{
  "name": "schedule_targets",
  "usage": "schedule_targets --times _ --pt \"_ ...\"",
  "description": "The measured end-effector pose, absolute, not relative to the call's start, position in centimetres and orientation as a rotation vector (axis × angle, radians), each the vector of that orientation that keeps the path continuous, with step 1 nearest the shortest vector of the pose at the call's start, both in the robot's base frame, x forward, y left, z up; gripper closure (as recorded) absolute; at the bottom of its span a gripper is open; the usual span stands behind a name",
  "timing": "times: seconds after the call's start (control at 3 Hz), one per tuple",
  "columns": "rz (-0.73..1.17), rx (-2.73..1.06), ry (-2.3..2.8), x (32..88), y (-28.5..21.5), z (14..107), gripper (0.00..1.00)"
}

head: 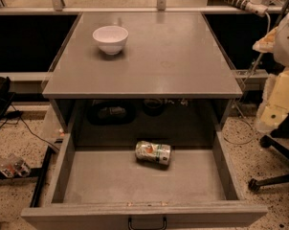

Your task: Pick 7up can from top drawer and place on counter

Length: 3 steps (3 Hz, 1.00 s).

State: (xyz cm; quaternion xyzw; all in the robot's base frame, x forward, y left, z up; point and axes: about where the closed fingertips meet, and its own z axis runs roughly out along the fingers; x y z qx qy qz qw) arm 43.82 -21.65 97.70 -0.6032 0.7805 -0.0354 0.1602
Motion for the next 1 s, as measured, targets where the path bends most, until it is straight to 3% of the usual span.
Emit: schedule_targets --times 1.0 --pt "-0.044 -1.713 2.191 43.9 -18.0 91.4 0.0"
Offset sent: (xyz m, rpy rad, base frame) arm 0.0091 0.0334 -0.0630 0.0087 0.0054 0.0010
